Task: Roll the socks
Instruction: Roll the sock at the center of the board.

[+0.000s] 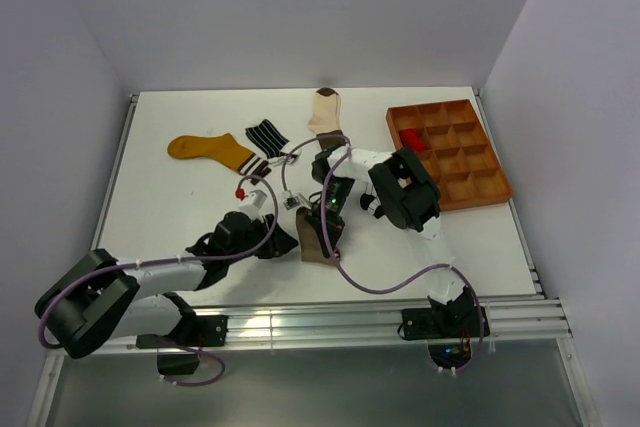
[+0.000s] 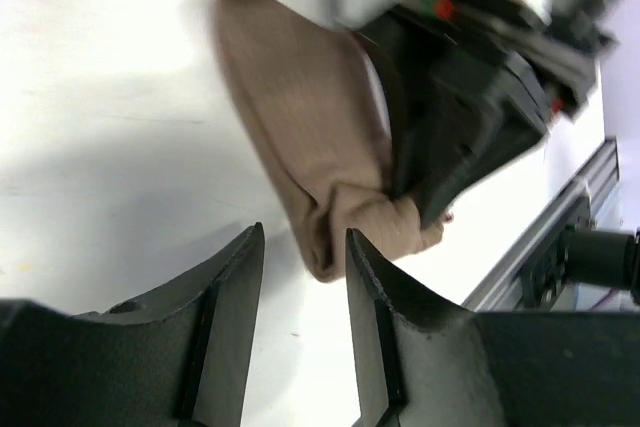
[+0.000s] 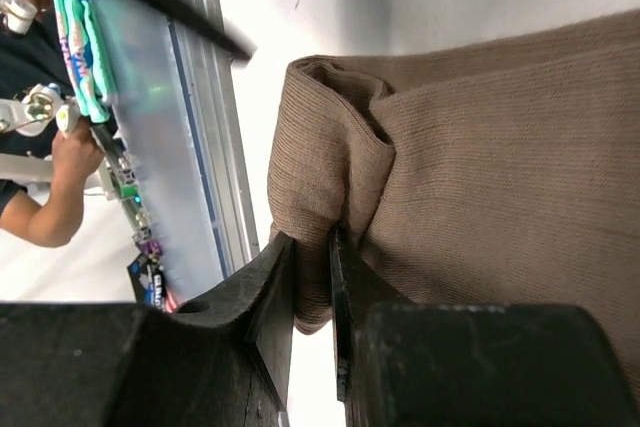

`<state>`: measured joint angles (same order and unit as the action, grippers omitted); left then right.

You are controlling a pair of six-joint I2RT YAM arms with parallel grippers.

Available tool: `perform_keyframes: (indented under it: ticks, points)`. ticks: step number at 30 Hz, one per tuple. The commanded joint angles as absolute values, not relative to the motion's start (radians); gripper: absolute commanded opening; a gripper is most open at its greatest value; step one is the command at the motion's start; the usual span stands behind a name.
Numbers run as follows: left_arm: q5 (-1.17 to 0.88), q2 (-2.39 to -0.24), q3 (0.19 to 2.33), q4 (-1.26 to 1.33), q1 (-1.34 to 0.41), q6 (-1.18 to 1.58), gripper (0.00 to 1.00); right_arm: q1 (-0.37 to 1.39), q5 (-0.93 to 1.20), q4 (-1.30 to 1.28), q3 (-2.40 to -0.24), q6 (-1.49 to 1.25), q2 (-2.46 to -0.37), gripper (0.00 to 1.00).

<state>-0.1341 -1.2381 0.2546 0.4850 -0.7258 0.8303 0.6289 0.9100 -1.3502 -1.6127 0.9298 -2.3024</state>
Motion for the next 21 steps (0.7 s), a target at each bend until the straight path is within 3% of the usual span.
perform_keyframes:
  ticks: [1,12,21]
  points:
    - [-0.101,-1.230,0.264,0.598,-0.788,0.763,0.45,0.634,0.850,-1.377,-1.664,0.913,-2.345,0.13]
    - [-0.084,-1.442,0.426,0.634,-0.896,0.658,0.47,0.630,0.862,-1.430,-1.741,0.864,-2.434,0.13]
    - [-0.046,-1.511,0.425,0.632,-0.946,0.641,0.47,0.623,0.861,-1.414,-1.741,0.827,-2.447,0.13]
